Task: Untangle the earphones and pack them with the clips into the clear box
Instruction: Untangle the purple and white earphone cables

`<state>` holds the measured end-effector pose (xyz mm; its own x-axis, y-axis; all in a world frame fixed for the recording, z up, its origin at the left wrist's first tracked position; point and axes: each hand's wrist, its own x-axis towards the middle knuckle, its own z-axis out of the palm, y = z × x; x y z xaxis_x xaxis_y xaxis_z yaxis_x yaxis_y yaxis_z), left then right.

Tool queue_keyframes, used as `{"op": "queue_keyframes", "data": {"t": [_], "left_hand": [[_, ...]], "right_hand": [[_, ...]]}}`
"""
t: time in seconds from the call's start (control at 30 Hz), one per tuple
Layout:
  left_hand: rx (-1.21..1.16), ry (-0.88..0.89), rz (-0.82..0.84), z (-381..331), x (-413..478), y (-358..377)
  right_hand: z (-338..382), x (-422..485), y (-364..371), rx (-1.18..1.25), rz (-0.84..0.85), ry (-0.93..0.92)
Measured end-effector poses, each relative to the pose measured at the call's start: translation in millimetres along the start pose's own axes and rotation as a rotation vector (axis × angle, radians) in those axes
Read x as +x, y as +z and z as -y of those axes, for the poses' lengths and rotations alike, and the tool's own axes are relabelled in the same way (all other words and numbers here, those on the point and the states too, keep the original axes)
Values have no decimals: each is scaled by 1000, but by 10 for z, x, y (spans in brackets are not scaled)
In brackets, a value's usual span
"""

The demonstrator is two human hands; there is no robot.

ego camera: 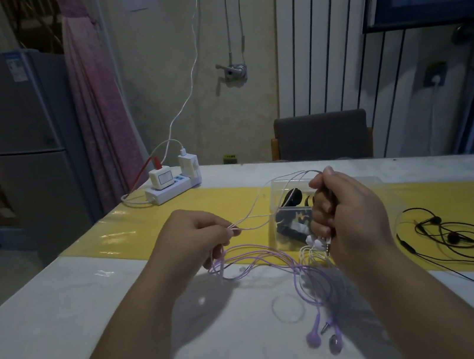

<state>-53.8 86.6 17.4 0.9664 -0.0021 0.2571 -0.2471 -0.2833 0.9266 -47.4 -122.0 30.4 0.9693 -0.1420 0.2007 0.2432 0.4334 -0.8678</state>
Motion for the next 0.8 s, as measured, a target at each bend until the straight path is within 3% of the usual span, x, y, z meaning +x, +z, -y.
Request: {"op": "queue_keyframes", "data": {"t": [0.3,0.5,0.7,0.8], "left_hand": [[-181,-64,257,-57,-72,-8],[-286,-47,249,-89,-88,40],[-394,-34,182,-97,-61,34],[-435,-23,131,-84,-39,36]], "right_hand": [[-18,-10,5,-56,-1,9],[-38,-6,14,-61,-12,45],[-204,-11,39,-482,109,144],[-230,-69,97,-540,224,221]]}}
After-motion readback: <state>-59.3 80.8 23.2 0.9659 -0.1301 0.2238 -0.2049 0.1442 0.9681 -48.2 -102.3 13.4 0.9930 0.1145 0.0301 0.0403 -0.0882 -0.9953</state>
